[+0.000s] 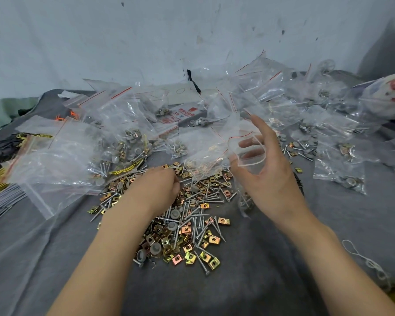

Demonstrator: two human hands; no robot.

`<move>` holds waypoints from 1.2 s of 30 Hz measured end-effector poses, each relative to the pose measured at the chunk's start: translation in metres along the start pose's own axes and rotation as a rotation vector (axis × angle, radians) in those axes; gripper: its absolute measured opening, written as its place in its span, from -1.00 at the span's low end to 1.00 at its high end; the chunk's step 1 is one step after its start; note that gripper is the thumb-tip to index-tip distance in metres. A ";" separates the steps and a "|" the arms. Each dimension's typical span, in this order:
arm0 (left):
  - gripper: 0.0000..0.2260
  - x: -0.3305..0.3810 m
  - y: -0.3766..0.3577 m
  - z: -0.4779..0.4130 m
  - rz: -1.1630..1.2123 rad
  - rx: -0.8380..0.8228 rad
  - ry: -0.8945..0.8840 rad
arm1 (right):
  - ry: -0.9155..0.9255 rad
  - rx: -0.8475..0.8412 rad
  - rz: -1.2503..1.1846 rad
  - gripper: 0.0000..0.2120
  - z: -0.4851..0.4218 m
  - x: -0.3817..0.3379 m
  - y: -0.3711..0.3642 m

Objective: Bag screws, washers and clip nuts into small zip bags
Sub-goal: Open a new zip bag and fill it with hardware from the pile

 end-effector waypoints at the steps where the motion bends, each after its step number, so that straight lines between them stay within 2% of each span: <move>1: -0.77 0.000 -0.001 0.000 -0.016 0.023 0.006 | -0.001 0.000 -0.003 -0.27 0.000 0.000 0.000; 11: -0.84 -0.001 0.001 -0.003 0.042 0.132 -0.006 | 0.006 -0.002 -0.002 -0.28 -0.001 0.001 0.001; 16: -0.90 0.004 0.029 0.001 0.487 0.310 -0.025 | 0.013 -0.003 0.005 -0.27 -0.001 0.001 -0.001; 20: -0.95 0.030 0.062 0.009 0.846 0.409 -0.178 | 0.023 -0.009 0.022 -0.27 -0.001 -0.002 -0.003; 23: -0.91 0.052 0.080 0.019 0.836 0.440 -0.326 | 0.020 -0.009 0.025 -0.27 -0.001 -0.005 -0.003; 27: -0.90 0.072 0.085 0.026 0.743 0.418 -0.437 | 0.023 -0.031 0.017 -0.28 0.000 -0.006 -0.003; 36: -0.85 0.071 0.082 0.022 0.699 0.428 -0.444 | 0.014 -0.023 0.005 -0.29 0.000 -0.004 -0.001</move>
Point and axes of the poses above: each hand's wrist, its own z-axis away from the middle knuckle, its own y-axis out of the back of the hand, x = y × z, the point moved 4 cm from there along -z, towards the middle knuckle, and after that the axes turned 1 degree about -z, right-handed, at the moved point
